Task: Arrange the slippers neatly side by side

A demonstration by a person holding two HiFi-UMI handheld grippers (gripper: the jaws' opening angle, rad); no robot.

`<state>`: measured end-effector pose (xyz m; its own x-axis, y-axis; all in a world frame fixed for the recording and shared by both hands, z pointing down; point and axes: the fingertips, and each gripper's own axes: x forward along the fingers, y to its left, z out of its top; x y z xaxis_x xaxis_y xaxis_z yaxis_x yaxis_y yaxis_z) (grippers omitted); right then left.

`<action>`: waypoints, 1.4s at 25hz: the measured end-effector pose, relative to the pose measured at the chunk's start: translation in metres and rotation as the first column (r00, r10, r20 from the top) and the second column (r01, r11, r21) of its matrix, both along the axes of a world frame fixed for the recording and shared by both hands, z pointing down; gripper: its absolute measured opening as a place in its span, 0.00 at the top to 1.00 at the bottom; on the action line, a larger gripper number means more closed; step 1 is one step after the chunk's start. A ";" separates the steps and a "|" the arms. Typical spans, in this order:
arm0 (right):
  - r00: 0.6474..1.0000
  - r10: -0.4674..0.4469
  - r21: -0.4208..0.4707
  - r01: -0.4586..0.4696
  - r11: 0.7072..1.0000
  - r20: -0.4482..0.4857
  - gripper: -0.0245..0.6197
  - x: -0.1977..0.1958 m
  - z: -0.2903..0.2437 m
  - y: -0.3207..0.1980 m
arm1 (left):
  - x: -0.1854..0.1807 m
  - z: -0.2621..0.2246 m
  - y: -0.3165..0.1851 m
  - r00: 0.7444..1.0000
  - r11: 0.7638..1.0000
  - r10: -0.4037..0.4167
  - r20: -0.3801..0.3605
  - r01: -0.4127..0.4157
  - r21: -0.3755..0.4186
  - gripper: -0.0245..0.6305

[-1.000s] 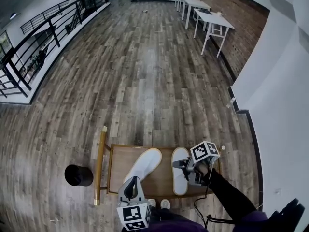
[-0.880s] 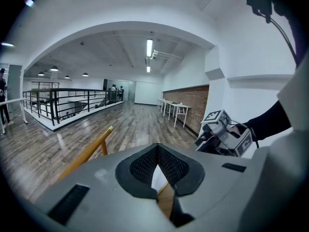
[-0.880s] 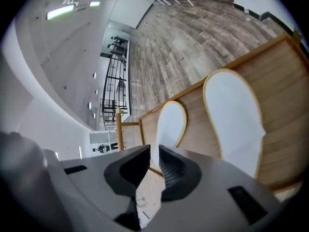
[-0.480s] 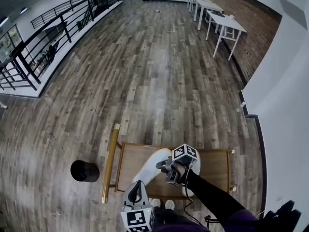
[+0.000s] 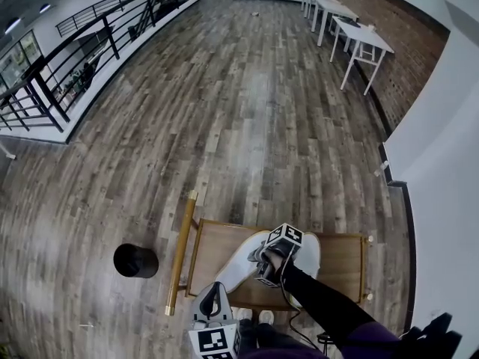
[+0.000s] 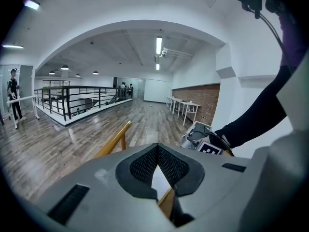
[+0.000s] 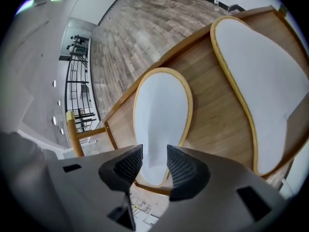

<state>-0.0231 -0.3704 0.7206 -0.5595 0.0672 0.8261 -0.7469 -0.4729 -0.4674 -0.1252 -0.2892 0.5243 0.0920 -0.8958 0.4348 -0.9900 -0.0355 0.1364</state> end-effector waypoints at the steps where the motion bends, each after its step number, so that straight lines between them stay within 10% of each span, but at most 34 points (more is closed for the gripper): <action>1: 1.000 0.002 -0.005 -0.002 1.000 -0.022 0.76 0.001 0.003 0.000 | -0.002 0.000 0.000 1.000 1.000 -0.004 -0.001 0.004 -0.003 0.96; 8: 1.000 0.021 -0.020 -0.021 1.000 -0.013 0.94 0.002 0.013 0.009 | -0.004 0.003 -0.003 1.000 1.000 0.002 -0.004 -0.002 -0.002 0.96; 16: 0.955 -0.291 0.120 0.282 0.952 0.058 0.94 0.021 -0.019 -0.006 | 0.008 0.004 -0.012 0.999 0.999 0.041 -0.017 -0.041 0.013 0.96; 30: 0.635 -0.763 0.203 0.737 0.645 0.120 0.94 0.068 -0.049 0.019 | 0.025 0.001 -0.007 0.997 0.998 0.068 -0.024 -0.068 0.010 0.96; 35: 0.626 -0.776 0.213 0.749 0.627 0.081 0.94 0.073 -0.032 0.015 | 0.026 0.002 -0.005 0.998 0.998 0.068 -0.017 -0.068 0.003 0.96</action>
